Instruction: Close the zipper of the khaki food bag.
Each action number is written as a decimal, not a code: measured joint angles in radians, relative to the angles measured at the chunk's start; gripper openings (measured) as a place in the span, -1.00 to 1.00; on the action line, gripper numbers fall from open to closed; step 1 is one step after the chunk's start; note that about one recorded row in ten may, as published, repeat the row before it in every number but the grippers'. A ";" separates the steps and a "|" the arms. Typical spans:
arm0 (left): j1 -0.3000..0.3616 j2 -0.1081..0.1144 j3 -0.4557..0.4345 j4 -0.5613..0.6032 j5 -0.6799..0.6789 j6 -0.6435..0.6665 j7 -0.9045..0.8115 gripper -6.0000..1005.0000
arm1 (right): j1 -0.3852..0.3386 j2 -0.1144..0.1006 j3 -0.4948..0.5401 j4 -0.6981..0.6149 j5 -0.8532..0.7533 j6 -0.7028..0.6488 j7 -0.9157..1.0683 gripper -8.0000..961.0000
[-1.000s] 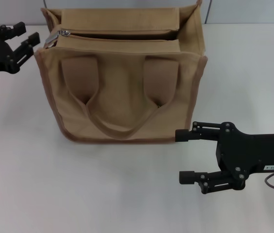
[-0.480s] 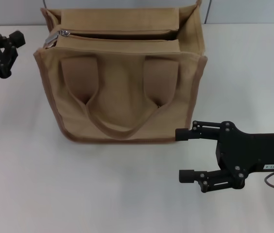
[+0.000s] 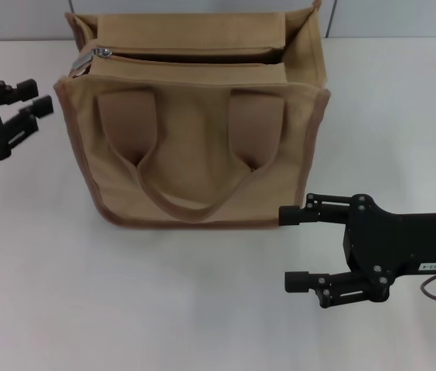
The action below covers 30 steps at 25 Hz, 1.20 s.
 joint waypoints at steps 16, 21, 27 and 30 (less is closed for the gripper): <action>0.001 0.004 0.007 0.005 0.000 0.006 -0.001 0.42 | -0.001 0.000 0.005 0.000 0.001 -0.006 0.000 0.71; -0.013 -0.006 0.008 0.004 -0.003 -0.002 0.008 0.61 | -0.003 0.000 0.003 0.000 0.002 -0.005 0.000 0.71; -0.052 -0.034 0.011 -0.005 -0.003 -0.053 0.043 0.63 | -0.003 0.000 -0.002 0.000 0.002 -0.004 0.000 0.70; -0.077 -0.052 0.011 -0.005 -0.003 -0.124 0.054 0.59 | -0.003 0.000 -0.003 0.000 0.002 -0.007 0.000 0.70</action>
